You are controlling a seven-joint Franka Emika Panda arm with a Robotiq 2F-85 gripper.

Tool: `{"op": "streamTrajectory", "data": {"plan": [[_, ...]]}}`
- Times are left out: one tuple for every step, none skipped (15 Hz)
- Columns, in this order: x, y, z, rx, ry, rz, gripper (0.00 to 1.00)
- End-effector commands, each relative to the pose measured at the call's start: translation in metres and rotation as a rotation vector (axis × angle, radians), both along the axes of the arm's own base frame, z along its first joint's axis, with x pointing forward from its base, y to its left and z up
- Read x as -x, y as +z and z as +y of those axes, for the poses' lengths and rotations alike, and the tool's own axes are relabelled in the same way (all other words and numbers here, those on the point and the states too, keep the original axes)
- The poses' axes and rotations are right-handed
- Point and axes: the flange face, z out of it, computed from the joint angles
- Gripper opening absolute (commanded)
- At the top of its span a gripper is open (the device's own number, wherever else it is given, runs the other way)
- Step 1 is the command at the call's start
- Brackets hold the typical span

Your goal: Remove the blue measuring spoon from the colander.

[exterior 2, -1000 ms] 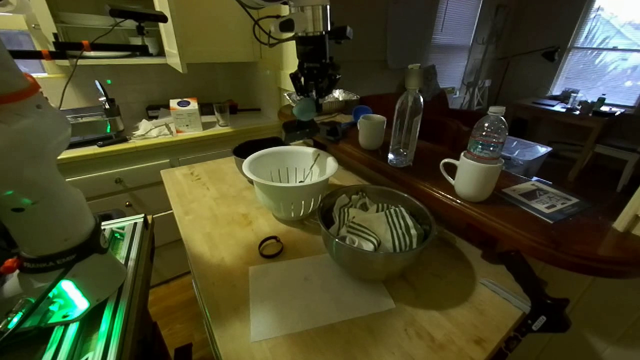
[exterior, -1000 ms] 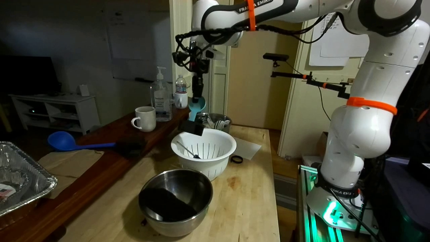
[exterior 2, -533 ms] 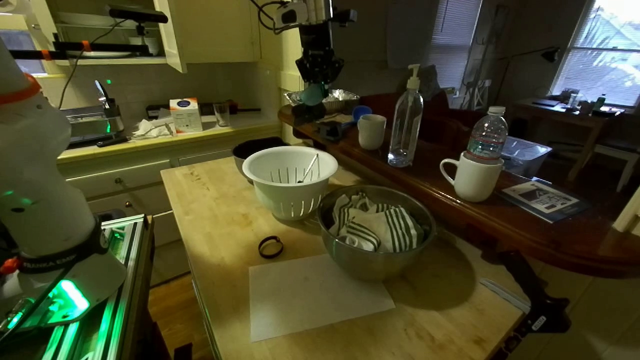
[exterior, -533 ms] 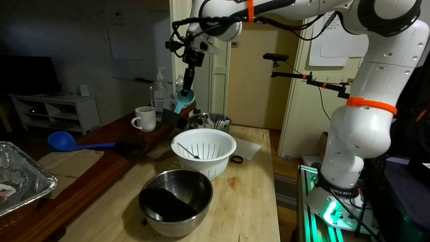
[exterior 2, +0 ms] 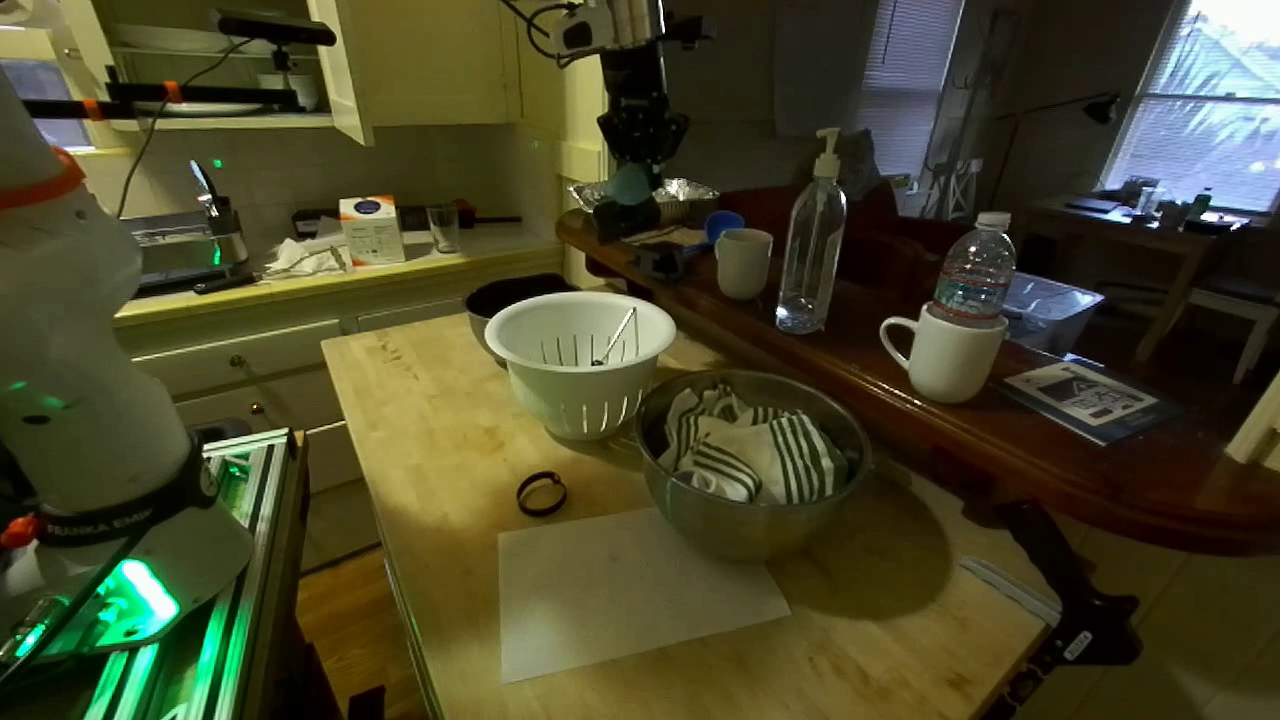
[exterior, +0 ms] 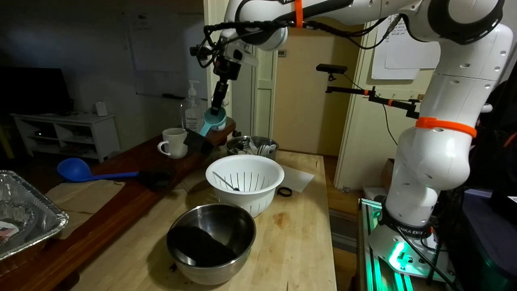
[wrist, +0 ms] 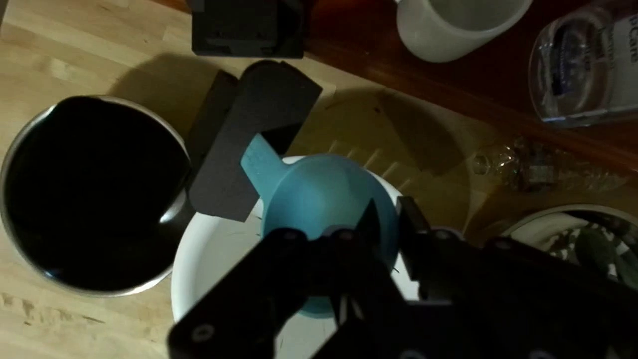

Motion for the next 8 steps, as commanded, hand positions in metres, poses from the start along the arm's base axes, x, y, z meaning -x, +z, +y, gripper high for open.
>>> {"op": "streamTrajectory", "data": {"plan": [[-0.017,0.006,0.036,-0.015,-0.038,-0.055,0.03],[-0.022,0.01,0.045,-0.013,-0.028,-0.071,0.03],[-0.029,0.016,0.048,-0.006,-0.01,-0.098,0.03],[-0.036,0.023,0.053,0.008,0.007,-0.12,0.03],[-0.043,0.029,0.064,0.018,0.044,-0.125,0.03],[-0.05,0.034,0.071,0.042,0.086,-0.121,0.03],[-0.058,0.036,0.076,0.049,0.121,-0.109,0.03],[-0.062,0.034,0.079,0.038,0.162,-0.06,0.03]]}}
